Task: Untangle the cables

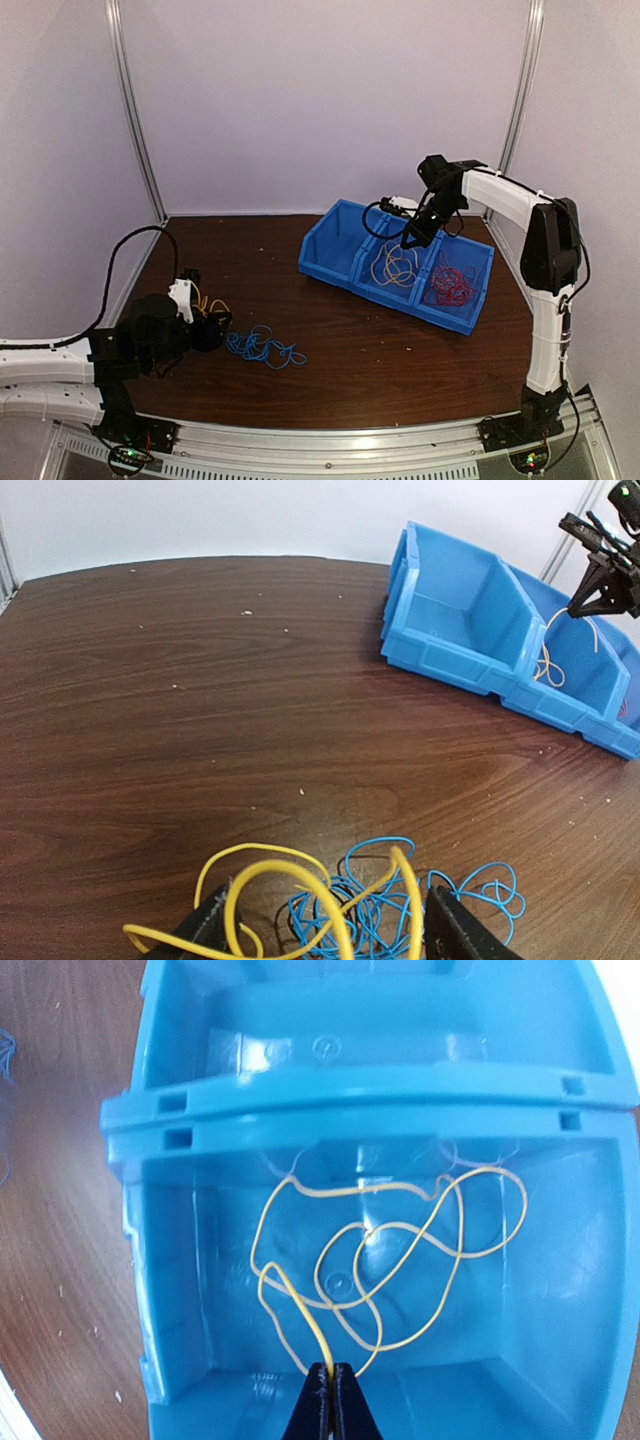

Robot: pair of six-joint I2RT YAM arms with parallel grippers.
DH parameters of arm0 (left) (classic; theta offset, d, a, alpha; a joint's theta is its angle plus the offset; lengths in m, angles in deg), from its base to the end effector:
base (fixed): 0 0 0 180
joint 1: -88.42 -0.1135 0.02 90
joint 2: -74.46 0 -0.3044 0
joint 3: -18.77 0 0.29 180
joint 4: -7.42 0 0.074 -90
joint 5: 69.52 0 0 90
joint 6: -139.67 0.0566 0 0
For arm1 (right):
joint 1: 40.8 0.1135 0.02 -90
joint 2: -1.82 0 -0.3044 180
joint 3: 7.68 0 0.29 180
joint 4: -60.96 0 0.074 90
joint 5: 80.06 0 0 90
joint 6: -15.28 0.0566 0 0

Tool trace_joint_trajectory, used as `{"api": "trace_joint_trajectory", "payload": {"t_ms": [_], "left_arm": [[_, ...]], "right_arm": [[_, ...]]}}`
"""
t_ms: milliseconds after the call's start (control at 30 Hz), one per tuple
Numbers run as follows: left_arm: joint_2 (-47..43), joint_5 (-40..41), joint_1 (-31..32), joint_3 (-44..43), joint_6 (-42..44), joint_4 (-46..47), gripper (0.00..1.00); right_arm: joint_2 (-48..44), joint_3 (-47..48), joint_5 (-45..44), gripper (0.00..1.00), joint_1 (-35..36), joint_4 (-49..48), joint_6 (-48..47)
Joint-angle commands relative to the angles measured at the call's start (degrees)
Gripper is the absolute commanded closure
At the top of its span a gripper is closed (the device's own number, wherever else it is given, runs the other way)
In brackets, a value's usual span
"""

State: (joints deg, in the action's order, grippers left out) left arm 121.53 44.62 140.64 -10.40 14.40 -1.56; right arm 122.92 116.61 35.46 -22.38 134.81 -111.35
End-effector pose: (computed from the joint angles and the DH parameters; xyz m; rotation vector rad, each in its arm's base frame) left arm 0.1413 -0.1445 0.1904 0.0353 2.0384 -0.5462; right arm 0.4745 0.1837 0.2723 -1.3367 2.3402 0.5296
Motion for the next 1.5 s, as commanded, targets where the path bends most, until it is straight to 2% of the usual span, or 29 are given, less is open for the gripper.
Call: {"api": "trace_joint_trajectory", "payload": {"t_ms": [0, 100, 167, 233, 300, 400, 467, 633, 700, 867, 967, 1133, 1467], "left_arm": [[-1.89, 5.30, -0.20, -1.34, -2.79, -1.90, 0.34], [-1.74, 5.66, -0.58, -2.57, -4.50, -4.97, 0.31], [-1.36, 5.23, -0.78, -3.69, -5.79, -6.40, 0.29], [-0.82, 4.73, -1.49, -4.58, -7.29, -7.47, 0.28], [0.02, 3.08, -3.37, -5.39, -8.56, -8.36, 0.26], [1.80, -0.79, -7.14, -6.87, -8.96, -8.99, 0.26], [3.05, -1.93, -8.41, -7.71, -8.21, -8.77, 0.27], [6.02, -8.29, -8.81, -8.46, -0.10, -1.08, 0.50], [7.09, -12.98, -8.81, -8.12, 3.22, 3.29, 0.55], [11.44, -25.11, -8.81, -8.47, 8.41, 11.66, 0.66], [14.44, -29.86, -8.69, -9.63, 8.89, 14.32, 0.70], [19.31, -31.99, -7.41, -11.89, 8.82, 17.62, 0.71], [28.66, -31.04, -3.30, -18.31, 9.33, 18.05, 0.70]], "right_arm": [[0.01, -4.13, 0.05, 1.00, 0.92, -12.30, 5.48], [-0.10, -7.98, -5.49, 0.98, 1.19, -17.44, 6.72], [-1.28, -9.26, -5.15, 0.80, 1.19, -18.24, 7.05], [-4.44, -11.18, -3.83, 0.68, 1.19, -19.85, 7.80], [-7.55, -13.01, -2.75, 0.61, 1.27, -21.09, 9.01], [-12.38, -16.10, -0.63, 0.55, 1.36, -22.50, 10.50], [-15.62, -18.77, 1.59, 0.53, 1.44, -23.86, 11.00], [-22.47, -24.57, 7.73, 0.50, 2.20, -25.81, 10.40], [-24.47, -26.29, 10.86, 0.48, 2.77, -26.49, 9.84], [-25.20, -25.35, 21.13, 0.45, 6.01, -24.84, 9.28], [-24.16, -23.63, 23.99, 0.45, 9.84, -23.68, 9.15], [-21.22, -19.73, 27.73, 0.45, 17.19, -22.92, 9.86], [-14.24, -12.71, 28.72, 0.43, 26.47, -33.80, 24.08]]}}
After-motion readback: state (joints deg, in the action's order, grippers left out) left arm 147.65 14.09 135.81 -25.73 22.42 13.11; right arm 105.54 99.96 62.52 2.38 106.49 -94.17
